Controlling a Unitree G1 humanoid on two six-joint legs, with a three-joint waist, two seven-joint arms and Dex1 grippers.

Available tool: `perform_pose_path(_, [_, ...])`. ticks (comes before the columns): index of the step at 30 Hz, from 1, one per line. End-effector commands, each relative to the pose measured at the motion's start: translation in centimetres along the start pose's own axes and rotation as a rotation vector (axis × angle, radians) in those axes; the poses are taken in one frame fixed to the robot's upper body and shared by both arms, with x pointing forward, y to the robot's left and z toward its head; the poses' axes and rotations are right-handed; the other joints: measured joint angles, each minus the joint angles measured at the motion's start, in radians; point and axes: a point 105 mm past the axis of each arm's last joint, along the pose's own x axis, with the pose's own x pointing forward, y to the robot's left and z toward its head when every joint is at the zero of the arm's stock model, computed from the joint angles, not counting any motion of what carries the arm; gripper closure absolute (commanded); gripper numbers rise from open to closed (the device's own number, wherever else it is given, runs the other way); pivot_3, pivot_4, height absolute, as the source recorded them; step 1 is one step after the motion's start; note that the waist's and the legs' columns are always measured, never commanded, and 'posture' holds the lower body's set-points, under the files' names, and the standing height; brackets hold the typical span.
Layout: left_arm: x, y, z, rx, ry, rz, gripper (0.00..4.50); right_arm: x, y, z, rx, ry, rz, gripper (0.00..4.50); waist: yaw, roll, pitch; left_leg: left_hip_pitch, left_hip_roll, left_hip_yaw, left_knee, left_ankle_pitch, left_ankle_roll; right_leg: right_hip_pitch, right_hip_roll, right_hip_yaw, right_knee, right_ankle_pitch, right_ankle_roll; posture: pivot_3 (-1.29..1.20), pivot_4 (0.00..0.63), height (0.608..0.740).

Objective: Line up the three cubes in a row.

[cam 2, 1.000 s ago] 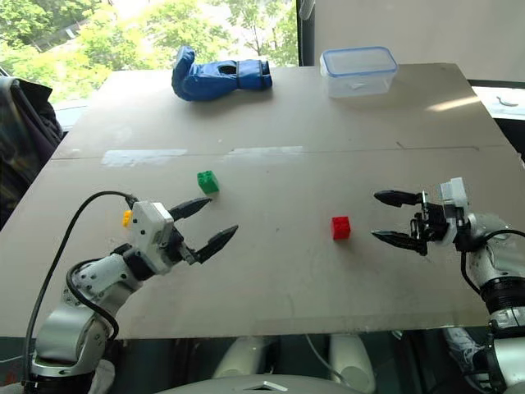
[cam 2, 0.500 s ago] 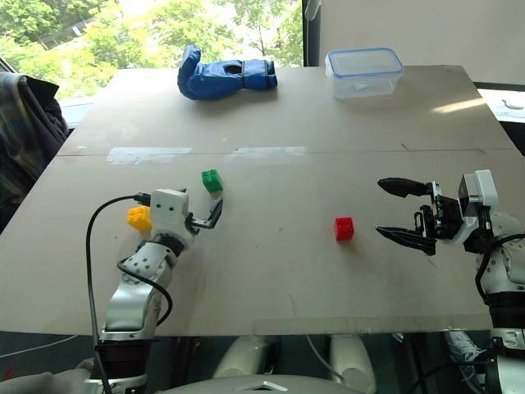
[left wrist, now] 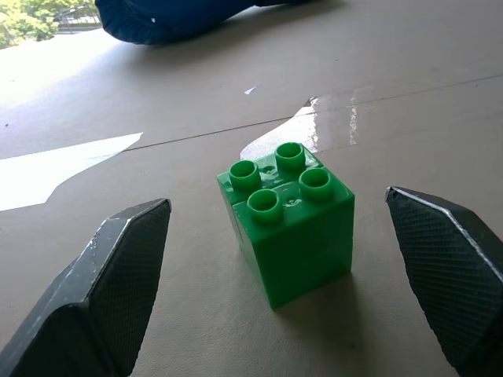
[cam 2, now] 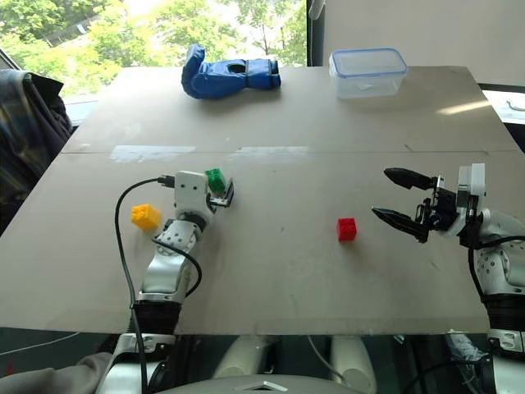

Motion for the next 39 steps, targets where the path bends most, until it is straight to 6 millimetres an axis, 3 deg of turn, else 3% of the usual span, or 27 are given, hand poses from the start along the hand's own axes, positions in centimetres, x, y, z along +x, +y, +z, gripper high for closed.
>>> perform_pose_path(1, [0.7, 0.0, 0.5, -0.023, -0.019, 0.032, 0.00, -0.5, 0.0, 1.2, -0.063, -0.025, -0.021, 0.05, 0.000, 0.000, 0.000, 0.000, 0.000, 0.000, 0.000, 0.000, 0.000, 0.000, 0.000, 0.000, 0.000, 0.000, 0.000, 0.00, 0.150, 0.740])
perform_pose_path(3, [0.7, 0.3, 0.1, -0.038, 0.003, 0.056, 0.00, -0.7, 0.0, 1.2, -0.067, -0.026, -0.027, 0.05, 0.000, 0.000, 0.000, 0.000, 0.000, 0.000, 0.000, 0.000, 0.000, 0.000, 0.000, 0.000, 0.000, 0.000, 0.000, 0.00, 0.150, 0.740])
perform_pose_path(4, [0.7, 0.5, -0.1, -0.045, 0.013, 0.073, 0.52, -0.8, 0.0, 1.2, -0.070, -0.025, -0.031, 0.00, 0.000, 0.000, 0.000, 0.000, 0.000, 0.000, 0.000, 0.000, 0.000, 0.000, 0.000, 0.000, 0.000, 0.000, 0.000, 0.00, 0.150, 0.740])
perform_pose_path(5, [0.7, 0.6, -0.3, -0.058, 0.021, 0.084, 0.67, -0.9, -0.1, 1.2, -0.071, -0.024, -0.034, 0.00, -0.001, 0.000, 0.000, 0.000, 0.000, 0.000, 0.000, 0.000, 0.000, 0.000, 0.000, 0.000, 0.000, 0.000, 0.000, 0.00, 0.150, 0.740])
perform_pose_path(11, [0.4, 0.4, -1.0, -0.115, 0.060, 0.106, 3.22, -1.6, -0.3, 1.0, -0.073, -0.020, -0.040, 0.00, -0.001, 0.000, 0.000, 0.001, 0.000, 0.000, 0.000, 0.000, 0.000, 0.000, 0.000, 0.001, 0.001, 0.000, 0.000, 0.00, 0.150, 0.740])
perform_pose_path(14, [0.3, 0.0, -0.9, -0.111, 0.055, 0.087, 3.20, -1.8, -0.4, 0.8, -0.071, -0.020, -0.042, 0.00, -0.002, 0.000, 0.000, 0.001, 0.000, 0.000, 0.000, 0.000, 0.000, 0.000, 0.000, 0.001, 0.001, 0.000, 0.000, 0.00, 0.150, 0.740])
perform_pose_path(17, [0.2, -1.4, 0.0, -0.094, 0.008, -0.048, 3.20, -2.1, -0.5, 0.6, -0.068, -0.019, -0.043, 0.00, -0.001, 0.000, 0.000, 0.001, 0.000, 0.000, 0.000, 0.000, 0.000, 0.000, 0.000, 0.001, 0.001, 0.000, 0.000, 0.00, 0.150, 0.740])
perform_pose_path(22, [-1.6, -5.3, 2.2, -0.097, -0.135, -0.538, 3.20, -2.5, -0.4, 0.4, -0.049, -0.020, -0.032, 0.00, -0.001, 0.000, 0.000, 0.001, 0.000, 0.000, 0.000, 0.000, -0.001, 0.000, 0.000, 0.000, 0.001, 0.000, 0.000, 0.00, 0.150, 0.740])
perform_pose_path(26, [-3.6, -7.4, 2.7, -0.114, -0.169, -0.907, 3.20, -2.9, -0.5, 0.1, -0.051, -0.005, -0.032, 0.00, -0.003, 0.000, 0.000, 0.001, 0.000, 0.001, 0.000, 0.001, -0.001, 0.000, 0.001, 0.000, 0.001, 0.000, 0.000, 0.00, 0.150, 0.740])
perform_pose_path(29, [-4.6, -8.5, 2.6, -0.021, -0.175, -1.192, 3.20, -3.4, -0.2, 0.1, -0.034, -0.009, -0.014, 0.00, -0.003, 0.000, 0.000, 0.001, -0.001, 0.001, 0.000, 0.001, -0.001, 0.000, 0.001, 0.000, 0.001, 0.000, 0.000, 0.00, 0.150, 0.740])
perform_pose_path(35, [-4.0, -10.0, 2.4, 0.210, -0.141, -1.477, 3.20, -4.1, 0.8, 0.0, -0.029, -0.010, 0.037, 0.00, -0.007, -0.001, 0.000, 0.000, -0.003, 0.002, 0.002, 0.001, 0.000, 0.001, 0.003, -0.001, 0.000, 0.000, 0.000, 0.00, 0.150, 0.740])
perform_pose_path(39, [-3.9, -10.9, 2.2, 0.309, -0.134, -1.580, 3.20, -4.5, 1.6, -0.2, -0.031, 0.010, 0.074, 0.00, -0.015, -0.001, 0.000, -0.002, -0.003, 0.002, 0.004, 0.000, 0.000, 0.000, 0.003, -0.002, 0.000, 0.000, 0.000, 0.00, 0.150, 0.740])
